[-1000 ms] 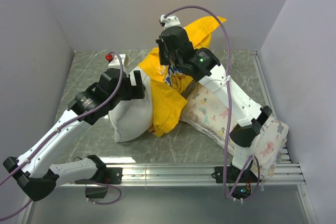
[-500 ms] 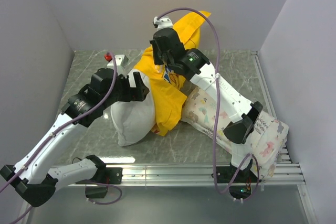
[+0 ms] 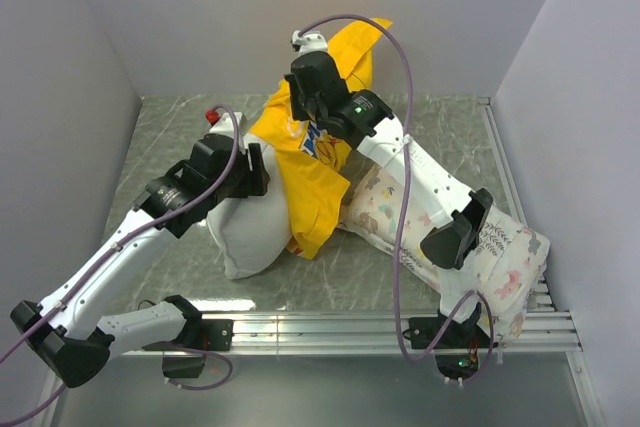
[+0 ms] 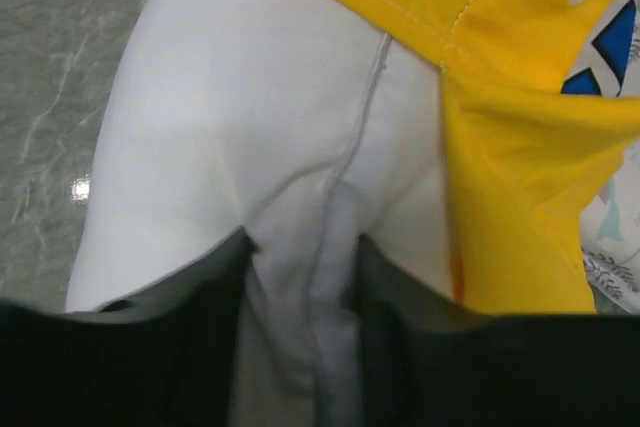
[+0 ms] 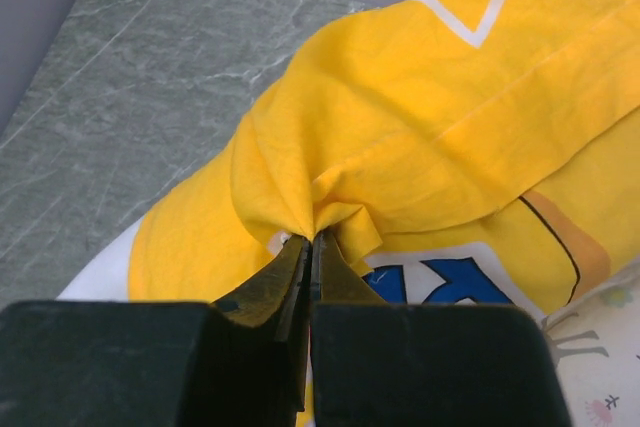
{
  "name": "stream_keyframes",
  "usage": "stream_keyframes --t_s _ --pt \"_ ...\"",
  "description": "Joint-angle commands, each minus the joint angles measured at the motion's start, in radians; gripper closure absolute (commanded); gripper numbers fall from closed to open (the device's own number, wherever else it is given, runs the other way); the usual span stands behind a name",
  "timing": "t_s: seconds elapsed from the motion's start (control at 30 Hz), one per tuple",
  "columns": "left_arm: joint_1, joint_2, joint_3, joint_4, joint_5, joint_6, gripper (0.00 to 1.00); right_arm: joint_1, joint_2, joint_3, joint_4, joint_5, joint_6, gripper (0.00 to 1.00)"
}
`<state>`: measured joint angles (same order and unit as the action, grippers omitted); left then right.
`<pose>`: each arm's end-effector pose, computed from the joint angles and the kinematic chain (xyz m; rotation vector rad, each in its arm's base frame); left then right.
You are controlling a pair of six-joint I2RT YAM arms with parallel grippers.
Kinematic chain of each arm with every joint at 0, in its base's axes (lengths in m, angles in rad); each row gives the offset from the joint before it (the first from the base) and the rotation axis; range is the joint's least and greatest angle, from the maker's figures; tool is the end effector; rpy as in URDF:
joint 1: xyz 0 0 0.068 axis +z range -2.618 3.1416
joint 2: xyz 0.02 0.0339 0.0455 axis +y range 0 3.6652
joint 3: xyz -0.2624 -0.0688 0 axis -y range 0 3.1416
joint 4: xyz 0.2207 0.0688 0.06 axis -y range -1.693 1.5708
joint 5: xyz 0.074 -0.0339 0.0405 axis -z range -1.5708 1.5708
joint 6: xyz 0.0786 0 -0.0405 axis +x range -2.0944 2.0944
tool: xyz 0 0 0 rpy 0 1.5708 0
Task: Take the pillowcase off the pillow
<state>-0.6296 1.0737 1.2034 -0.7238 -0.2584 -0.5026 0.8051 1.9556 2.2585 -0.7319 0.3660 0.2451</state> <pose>0.1979 -0.1193 0.3482 -0.0117 2.1669 -0.3789 0.3289 0.3015 0.4185 -0.3193 1.9576 0.3187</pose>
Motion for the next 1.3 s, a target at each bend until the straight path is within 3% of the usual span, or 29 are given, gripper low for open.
stream_keyframes --t_s 0.0,0.07,0.1,0.2,0.23,0.33,0.4,0.53,0.67,0.77,0.9,1.03,1.13,1.27 --pt "0.001 0.022 -0.03 -0.066 -0.102 0.01 0.57 -0.03 -0.004 0.024 0.063 -0.004 0.01 0.98" --pt "0.004 0.025 -0.038 -0.077 -0.172 0.006 0.85 -0.047 -0.036 -0.019 0.075 -0.006 0.01 0.9" --pt "0.004 0.025 -0.033 -0.089 -0.2 -0.008 1.0 -0.052 -0.053 -0.061 0.092 -0.003 0.003 0.78" --pt "0.002 0.005 -0.039 -0.094 -0.246 -0.002 1.0 -0.069 -0.139 -0.149 0.152 -0.002 -0.013 0.59" --pt "0.002 -0.004 -0.047 -0.088 -0.251 0.004 1.0 -0.07 -0.167 -0.221 0.172 -0.015 -0.018 0.48" --pt "0.002 -0.026 -0.054 -0.083 -0.277 0.01 1.0 -0.073 -0.294 -0.4 0.264 -0.066 -0.039 0.3" --pt "0.002 -0.026 -0.053 -0.091 -0.292 0.012 1.0 -0.075 -0.4 -0.562 0.365 -0.139 -0.056 0.24" --pt "0.001 -0.035 -0.051 -0.075 -0.288 0.019 1.0 -0.067 -0.529 -0.79 0.511 -0.437 -0.092 0.17" --pt "0.002 -0.032 -0.045 -0.066 -0.28 0.026 1.0 -0.003 -0.558 -0.915 0.589 -0.481 -0.138 0.15" --pt "0.001 -0.029 -0.035 -0.065 -0.277 0.027 1.0 0.038 -0.497 -0.912 0.585 -0.473 -0.158 0.15" --pt "0.001 -0.029 -0.013 -0.072 -0.288 0.027 1.0 0.048 -0.393 -0.835 0.53 -0.441 -0.164 0.24" --pt "0.002 -0.034 0.027 -0.091 -0.324 0.006 1.0 0.025 -0.273 -0.693 0.418 -0.253 -0.155 0.82" --pt "0.028 -0.078 0.038 -0.091 -0.334 -0.014 1.0 -0.073 -0.186 -0.574 0.321 -0.129 -0.072 1.0" --pt "0.166 -0.145 0.039 -0.085 -0.285 -0.008 1.0 -0.243 -0.147 -0.508 0.247 -0.024 0.067 1.0"
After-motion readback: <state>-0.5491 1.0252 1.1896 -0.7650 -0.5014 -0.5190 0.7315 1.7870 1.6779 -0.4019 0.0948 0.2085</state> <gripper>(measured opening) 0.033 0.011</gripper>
